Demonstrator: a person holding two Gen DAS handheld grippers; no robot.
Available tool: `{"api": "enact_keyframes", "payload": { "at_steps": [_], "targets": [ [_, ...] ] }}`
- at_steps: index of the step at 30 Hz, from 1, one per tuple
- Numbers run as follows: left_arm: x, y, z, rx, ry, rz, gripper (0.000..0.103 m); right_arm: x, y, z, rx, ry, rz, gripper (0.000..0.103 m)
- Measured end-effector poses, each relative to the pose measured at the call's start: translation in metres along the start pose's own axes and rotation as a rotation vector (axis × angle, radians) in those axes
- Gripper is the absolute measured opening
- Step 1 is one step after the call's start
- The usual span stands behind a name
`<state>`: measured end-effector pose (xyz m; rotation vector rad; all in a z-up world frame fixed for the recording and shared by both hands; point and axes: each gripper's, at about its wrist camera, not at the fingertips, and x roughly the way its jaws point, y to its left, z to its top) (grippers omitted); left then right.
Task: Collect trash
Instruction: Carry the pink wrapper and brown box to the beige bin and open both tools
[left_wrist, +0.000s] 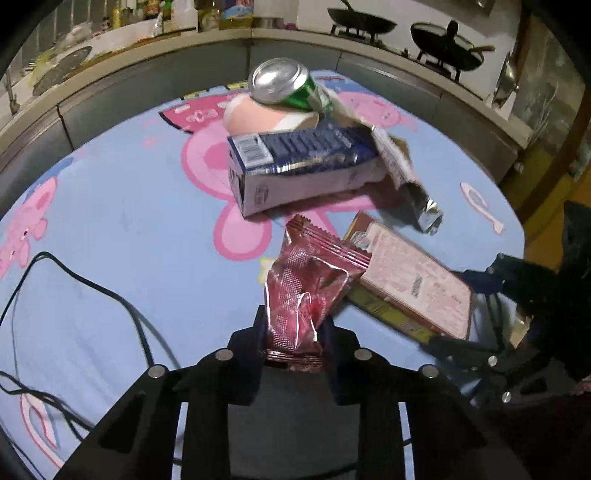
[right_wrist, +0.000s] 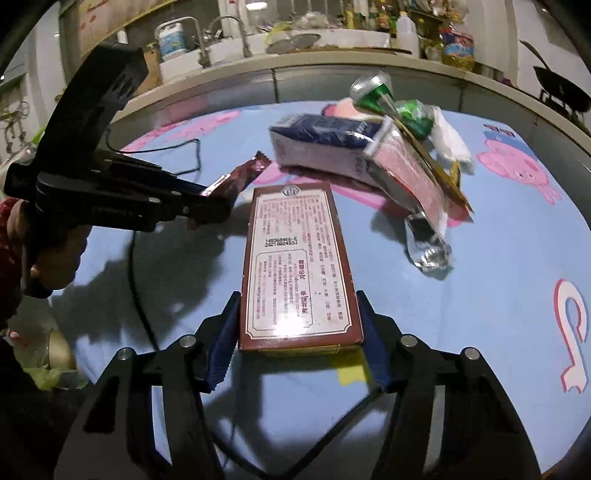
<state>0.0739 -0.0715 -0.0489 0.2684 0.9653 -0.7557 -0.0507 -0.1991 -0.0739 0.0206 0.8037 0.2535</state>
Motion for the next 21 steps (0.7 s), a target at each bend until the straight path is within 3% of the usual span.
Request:
{"api": "enact_keyframes", "payload": {
  "at_steps": [5,9,14,21],
  "targets": [
    [-0.037,-0.003,0.002,-0.057,-0.081,-0.063,0.027,-0.022,0.002,0.008,0.005,-0.069,0.085,0.058],
    [-0.059,-0.017,0.016,-0.031,-0.137,-0.088,0.027,-0.046,-0.005,0.014,0.027,-0.151,0.086,0.058],
    [-0.061,-0.062,0.057,0.059,-0.172,-0.132,0.027,-0.080,-0.041,0.016,0.129,-0.271,0.030,0.058],
    [-0.009,-0.152,0.138,0.182,-0.156,-0.265,0.027,-0.127,-0.152,-0.006,0.401,-0.380,-0.134,0.058]
  ]
}}
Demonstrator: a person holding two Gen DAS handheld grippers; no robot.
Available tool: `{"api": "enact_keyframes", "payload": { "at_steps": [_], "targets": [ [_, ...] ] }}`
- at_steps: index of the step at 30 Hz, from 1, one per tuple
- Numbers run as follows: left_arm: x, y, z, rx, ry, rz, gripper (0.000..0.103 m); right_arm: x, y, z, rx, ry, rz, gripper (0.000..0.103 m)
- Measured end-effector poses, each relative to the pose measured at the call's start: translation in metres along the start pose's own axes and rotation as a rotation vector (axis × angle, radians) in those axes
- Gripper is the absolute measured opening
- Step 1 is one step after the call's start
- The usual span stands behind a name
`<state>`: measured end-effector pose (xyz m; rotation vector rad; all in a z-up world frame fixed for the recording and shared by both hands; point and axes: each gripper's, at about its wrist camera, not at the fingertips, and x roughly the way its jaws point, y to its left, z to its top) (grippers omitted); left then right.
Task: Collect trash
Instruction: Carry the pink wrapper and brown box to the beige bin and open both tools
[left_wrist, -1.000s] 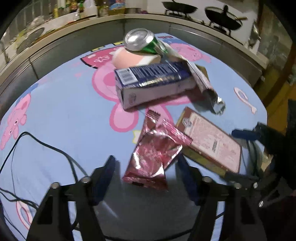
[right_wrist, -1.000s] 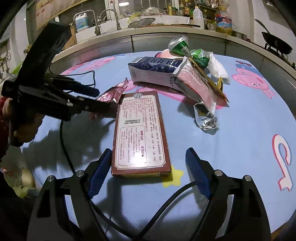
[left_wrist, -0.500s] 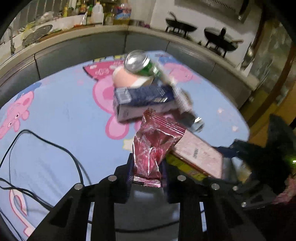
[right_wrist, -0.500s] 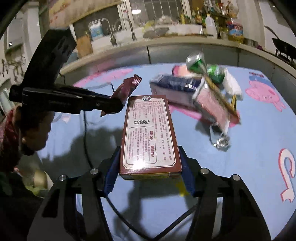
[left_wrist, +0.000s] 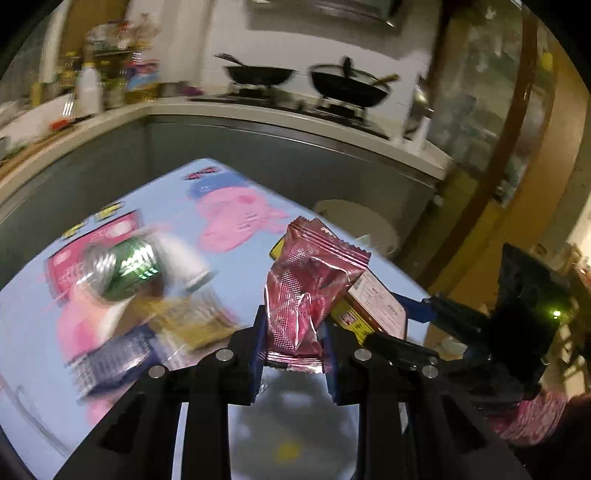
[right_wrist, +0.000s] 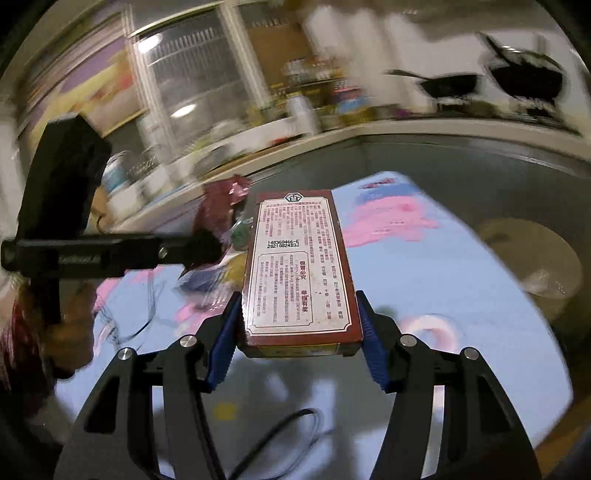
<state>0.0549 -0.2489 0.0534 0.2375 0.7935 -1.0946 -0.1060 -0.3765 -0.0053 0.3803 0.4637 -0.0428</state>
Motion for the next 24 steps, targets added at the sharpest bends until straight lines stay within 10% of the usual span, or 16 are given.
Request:
{"api": "enact_keyframes", "payload": {
  "at_steps": [11,17,21,24],
  "targets": [
    [0.201,-0.071,0.109,-0.054,0.187,-0.248,0.027,0.007,-0.198,0.025,0.447,-0.036,-0.308,0.058],
    [0.271,-0.078,0.123,-0.079,0.257,-0.182,0.032,0.031,-0.249,0.029,0.535,0.005,-0.363,0.058],
    [0.293,-0.070,0.124,-0.130,0.280,-0.117,0.068,0.043,-0.265,0.027,0.570,0.018,-0.337,0.073],
    [0.289,-0.064,0.122,-0.137,0.259,-0.103,0.069,0.042,-0.259,0.025,0.545,-0.018,-0.357,0.073]
  ]
}}
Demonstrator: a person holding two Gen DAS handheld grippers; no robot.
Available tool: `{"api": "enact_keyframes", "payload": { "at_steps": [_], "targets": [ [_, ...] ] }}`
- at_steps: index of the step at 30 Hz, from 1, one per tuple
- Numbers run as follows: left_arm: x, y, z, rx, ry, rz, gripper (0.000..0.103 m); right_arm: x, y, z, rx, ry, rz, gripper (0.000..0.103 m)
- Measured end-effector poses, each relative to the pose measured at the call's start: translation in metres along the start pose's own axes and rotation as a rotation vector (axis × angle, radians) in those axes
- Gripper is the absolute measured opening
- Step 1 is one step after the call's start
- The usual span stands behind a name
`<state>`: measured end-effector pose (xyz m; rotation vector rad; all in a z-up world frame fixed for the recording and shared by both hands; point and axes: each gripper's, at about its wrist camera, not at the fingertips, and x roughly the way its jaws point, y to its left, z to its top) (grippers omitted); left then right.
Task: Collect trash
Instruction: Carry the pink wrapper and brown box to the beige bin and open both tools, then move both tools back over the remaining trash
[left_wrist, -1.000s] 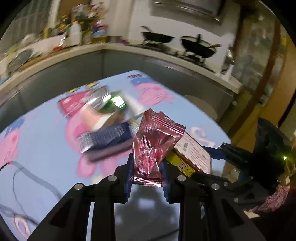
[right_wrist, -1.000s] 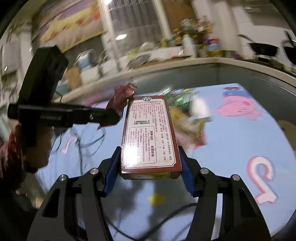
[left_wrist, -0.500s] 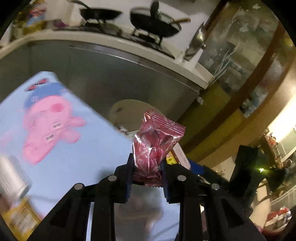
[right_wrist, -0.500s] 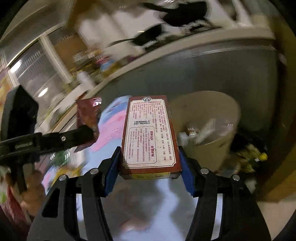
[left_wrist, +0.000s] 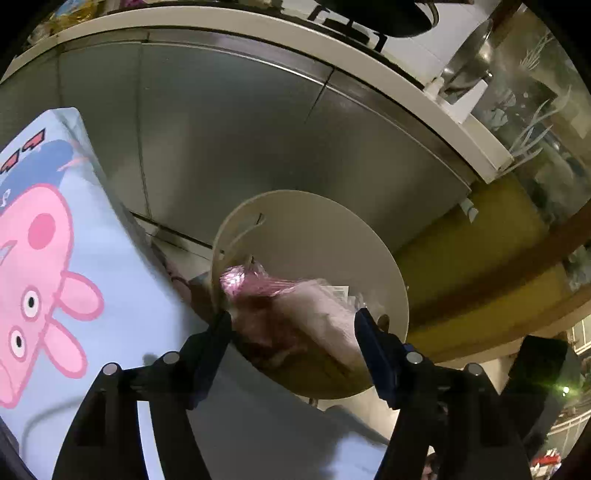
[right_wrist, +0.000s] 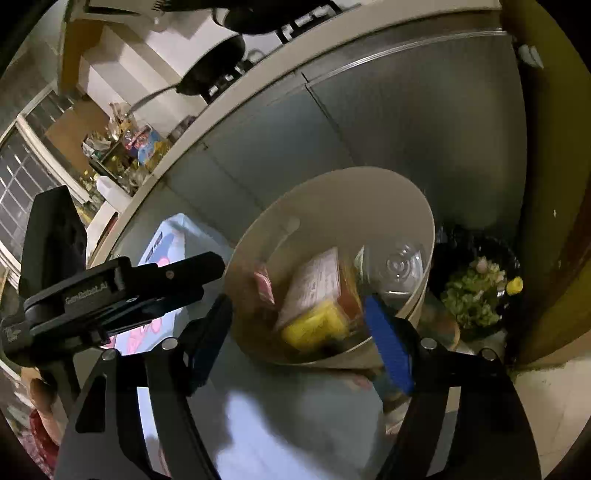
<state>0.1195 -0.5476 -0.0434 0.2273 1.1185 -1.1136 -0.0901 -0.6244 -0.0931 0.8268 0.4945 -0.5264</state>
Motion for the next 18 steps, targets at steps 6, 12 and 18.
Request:
{"api": "enact_keyframes", "payload": {
  "at_steps": [6,12,18],
  "targets": [
    [-0.043,0.003,-0.017,0.033,-0.097,-0.010,0.066,-0.021,0.012,-0.017,-0.040,-0.053,-0.011,0.064],
    [-0.121,0.006,-0.066,0.083,-0.255,0.008,0.065,-0.050,0.036,-0.045,-0.070,-0.076,0.026,0.053],
    [-0.193,0.014,-0.118,0.140,-0.398,0.088,0.065,-0.061,0.084,-0.074,-0.115,-0.022,0.159,0.053]
  ]
}}
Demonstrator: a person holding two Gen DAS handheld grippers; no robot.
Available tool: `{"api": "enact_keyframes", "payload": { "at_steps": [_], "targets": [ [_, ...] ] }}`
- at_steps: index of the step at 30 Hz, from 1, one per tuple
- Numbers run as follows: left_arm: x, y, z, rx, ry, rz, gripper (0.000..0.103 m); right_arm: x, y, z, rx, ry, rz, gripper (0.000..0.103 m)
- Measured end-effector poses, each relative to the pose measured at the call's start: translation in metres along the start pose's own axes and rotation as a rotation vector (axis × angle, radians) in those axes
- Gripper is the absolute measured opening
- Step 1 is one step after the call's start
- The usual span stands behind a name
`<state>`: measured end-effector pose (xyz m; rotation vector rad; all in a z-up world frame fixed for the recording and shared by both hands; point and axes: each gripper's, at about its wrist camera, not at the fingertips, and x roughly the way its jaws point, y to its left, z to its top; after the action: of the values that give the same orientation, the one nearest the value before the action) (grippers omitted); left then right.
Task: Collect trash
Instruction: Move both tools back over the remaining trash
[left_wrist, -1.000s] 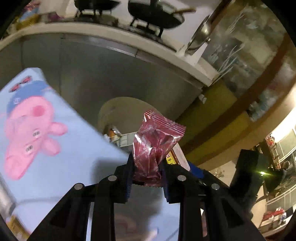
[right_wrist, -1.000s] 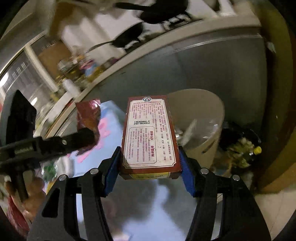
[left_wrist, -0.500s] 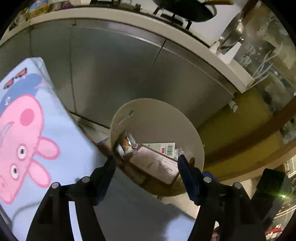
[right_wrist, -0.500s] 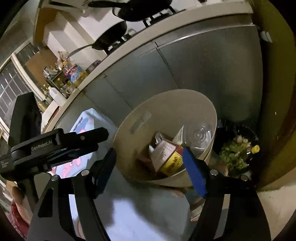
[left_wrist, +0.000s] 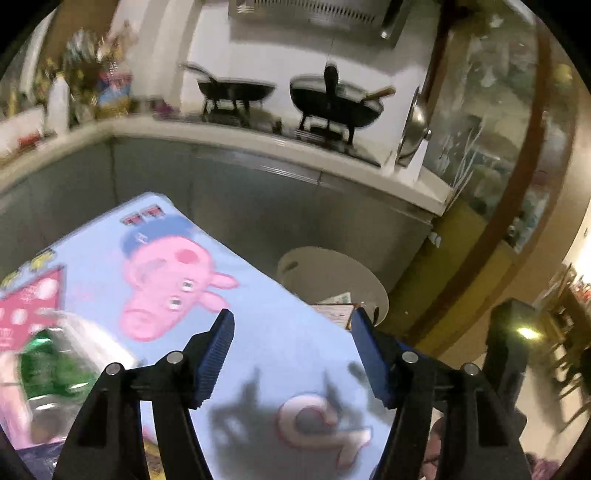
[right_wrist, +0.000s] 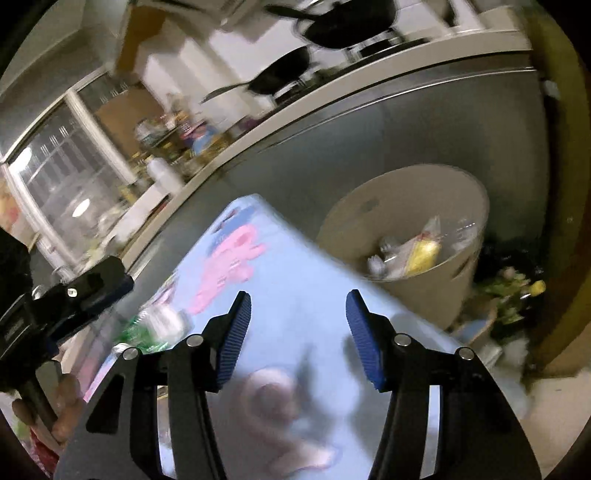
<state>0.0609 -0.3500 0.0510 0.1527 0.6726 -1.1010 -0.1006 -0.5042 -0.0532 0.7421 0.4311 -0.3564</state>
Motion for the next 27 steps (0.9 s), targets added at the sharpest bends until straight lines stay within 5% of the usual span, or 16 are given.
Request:
{"api": "enact_keyframes", "payload": {
  "at_steps": [10,17,22,27],
  "targets": [
    [-0.153,0.060,-0.035,-0.036,-0.222,0.137,0.065,0.027,0.097,-0.062,-0.160,0.222,0.195,0.053],
    [-0.197,0.138,-0.084,-0.142,-0.153,0.337,0.060,0.044,0.148,-0.105,-0.286,0.344,0.248,0.053],
    [-0.194,0.158,-0.120,-0.247,-0.082,0.291,0.060,0.039,0.175,-0.128,-0.473,0.344,0.225,0.055],
    [-0.162,0.154,-0.141,-0.353,0.013,0.108,0.060,0.038,0.176,-0.128,-0.493,0.330,0.203,0.056]
  ]
}}
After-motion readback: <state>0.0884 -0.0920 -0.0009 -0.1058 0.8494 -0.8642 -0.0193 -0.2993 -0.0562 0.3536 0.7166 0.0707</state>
